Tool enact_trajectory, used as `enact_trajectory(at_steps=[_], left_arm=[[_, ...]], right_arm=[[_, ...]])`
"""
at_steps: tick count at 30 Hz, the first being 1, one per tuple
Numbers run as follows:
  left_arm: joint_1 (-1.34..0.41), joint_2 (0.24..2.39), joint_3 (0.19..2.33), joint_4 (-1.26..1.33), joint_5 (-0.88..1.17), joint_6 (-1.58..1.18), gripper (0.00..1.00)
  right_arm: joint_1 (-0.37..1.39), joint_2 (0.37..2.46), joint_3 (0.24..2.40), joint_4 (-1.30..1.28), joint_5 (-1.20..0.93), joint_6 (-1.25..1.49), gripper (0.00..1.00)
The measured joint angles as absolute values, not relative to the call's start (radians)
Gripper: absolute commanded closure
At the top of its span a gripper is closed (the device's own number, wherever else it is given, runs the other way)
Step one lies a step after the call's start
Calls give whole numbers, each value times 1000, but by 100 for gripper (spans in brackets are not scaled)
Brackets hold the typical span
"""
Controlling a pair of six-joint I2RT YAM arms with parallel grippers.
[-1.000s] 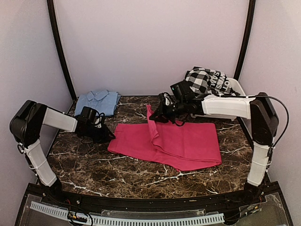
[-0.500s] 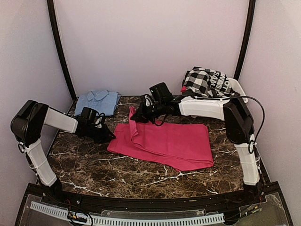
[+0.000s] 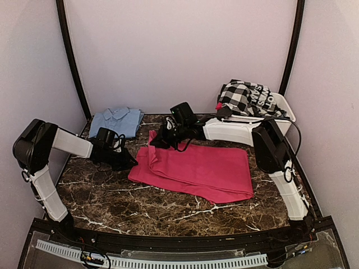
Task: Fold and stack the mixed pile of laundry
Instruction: Fold the rectangle-folded trousers at the center of the board.
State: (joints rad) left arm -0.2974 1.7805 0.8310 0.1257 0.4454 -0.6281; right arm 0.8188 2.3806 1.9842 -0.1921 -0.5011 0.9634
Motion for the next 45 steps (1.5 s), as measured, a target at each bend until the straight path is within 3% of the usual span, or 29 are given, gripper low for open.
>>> enact_trajectory(at_steps=[15,22,23,25,30,37,41,45], left_arm=[[-297,1782,831,130,446,-628,83],[-297,1779,829,134,448,-632,71],[-297,1774,829,132,445,-632,70],[-295,1759,829,110,429,-631,63],[-260,1686,821,17,382,-618,53],[-195,1417,782,-63,318,-593,41],[-244,1296,785,-31,362,-571,41],[-349,1355,831,-10,405,-556,45]], right_arm=[[843,2502,2086,-183,-517,1012,100],[855,2570,2152,-164,-544,1044,100],[856,2578,2157,-155,-550,1050,97],[858,2594,2165,-135,-565,1060,76],[864,2607,2169,-71,-616,1078,39],[868,2517,2064,-4,-649,1026,38],[864,2347,1905,6,-654,957,40],[847,2111,1668,47,-657,886,42]])
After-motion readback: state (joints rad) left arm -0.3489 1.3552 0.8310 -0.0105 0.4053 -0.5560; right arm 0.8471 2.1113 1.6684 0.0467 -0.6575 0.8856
